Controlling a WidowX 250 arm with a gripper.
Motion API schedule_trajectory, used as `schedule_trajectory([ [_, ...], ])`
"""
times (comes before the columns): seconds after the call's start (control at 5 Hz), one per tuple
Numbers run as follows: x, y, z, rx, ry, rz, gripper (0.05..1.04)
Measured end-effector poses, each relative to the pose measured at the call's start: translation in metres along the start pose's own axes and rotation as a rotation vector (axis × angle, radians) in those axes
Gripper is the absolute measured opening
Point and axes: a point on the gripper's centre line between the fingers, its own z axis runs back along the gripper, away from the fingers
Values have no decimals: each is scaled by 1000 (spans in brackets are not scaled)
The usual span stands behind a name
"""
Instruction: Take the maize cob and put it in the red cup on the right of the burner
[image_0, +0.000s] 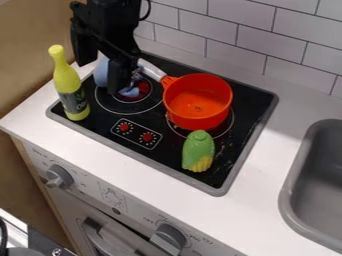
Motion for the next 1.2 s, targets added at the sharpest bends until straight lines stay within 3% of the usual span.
schedule_trajectory([
  [0.4,-3,-5,-6,-22,24,17,977],
  [0.6,7,-52,4,-136,40,198,977],
  [0.8,15,-92,23,-167,61,286,977],
  [1.0,21,-110,32,-194,17,345,977],
  [1.2,30,-123,34,-178,-55,373,977],
])
